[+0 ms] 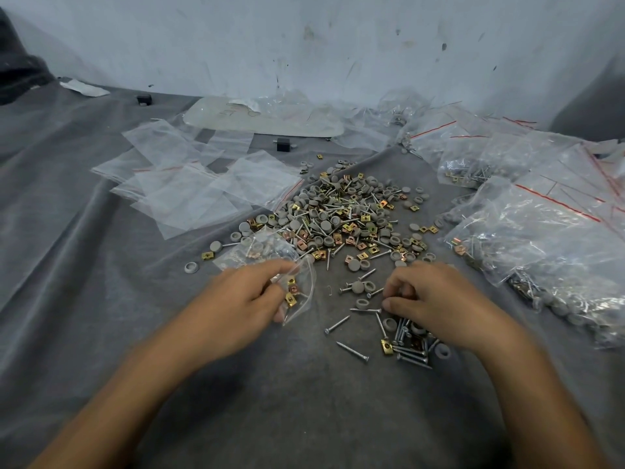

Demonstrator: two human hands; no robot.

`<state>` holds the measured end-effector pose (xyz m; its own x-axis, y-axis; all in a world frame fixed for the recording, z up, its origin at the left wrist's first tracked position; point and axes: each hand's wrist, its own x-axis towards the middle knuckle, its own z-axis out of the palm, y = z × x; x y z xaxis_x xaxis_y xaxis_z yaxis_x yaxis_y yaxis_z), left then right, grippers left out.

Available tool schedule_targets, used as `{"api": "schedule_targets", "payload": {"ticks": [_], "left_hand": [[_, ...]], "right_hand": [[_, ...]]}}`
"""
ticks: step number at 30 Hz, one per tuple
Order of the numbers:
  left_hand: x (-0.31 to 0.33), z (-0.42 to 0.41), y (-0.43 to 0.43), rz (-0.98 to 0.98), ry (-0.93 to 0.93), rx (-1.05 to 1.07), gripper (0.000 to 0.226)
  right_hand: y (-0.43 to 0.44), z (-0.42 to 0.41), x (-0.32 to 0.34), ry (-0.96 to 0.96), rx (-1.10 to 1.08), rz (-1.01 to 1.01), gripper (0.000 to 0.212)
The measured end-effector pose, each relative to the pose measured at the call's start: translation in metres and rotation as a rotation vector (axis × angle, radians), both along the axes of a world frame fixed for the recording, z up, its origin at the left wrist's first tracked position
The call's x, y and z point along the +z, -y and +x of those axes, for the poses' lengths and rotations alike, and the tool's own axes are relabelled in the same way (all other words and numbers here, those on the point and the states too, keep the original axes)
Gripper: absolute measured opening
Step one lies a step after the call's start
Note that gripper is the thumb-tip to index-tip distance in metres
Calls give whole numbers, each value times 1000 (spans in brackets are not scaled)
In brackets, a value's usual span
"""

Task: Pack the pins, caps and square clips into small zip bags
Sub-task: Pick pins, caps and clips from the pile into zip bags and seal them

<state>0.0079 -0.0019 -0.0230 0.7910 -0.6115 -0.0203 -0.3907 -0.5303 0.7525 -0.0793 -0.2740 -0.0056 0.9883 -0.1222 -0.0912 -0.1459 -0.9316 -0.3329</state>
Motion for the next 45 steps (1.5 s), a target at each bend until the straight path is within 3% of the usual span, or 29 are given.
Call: {"api": "schedule_targets", "payload": {"ticks": [4, 11, 17, 27, 38, 45], "left_hand": [[1, 1, -1, -4, 12, -10, 45], [1, 1, -2, -15, 15, -8, 50], [0, 3, -1, -41, 8, -12, 50], [-2, 4, -2, -48, 12, -18, 49], [1, 3, -2, -42, 18, -23, 52], [-1, 3, -3, -32, 11, -27, 50]], "right_hand": [[-4, 1, -3, 57, -22, 70, 9], [-18, 6, -2, 357, -40, 230, 4], [-35, 8, -4, 443, -34, 578, 8], [-77, 20, -15, 232, -12, 1153, 15], [-72, 19, -13, 173, 29, 923, 12], [-66, 21, -18, 347, 4, 439, 19]]}}
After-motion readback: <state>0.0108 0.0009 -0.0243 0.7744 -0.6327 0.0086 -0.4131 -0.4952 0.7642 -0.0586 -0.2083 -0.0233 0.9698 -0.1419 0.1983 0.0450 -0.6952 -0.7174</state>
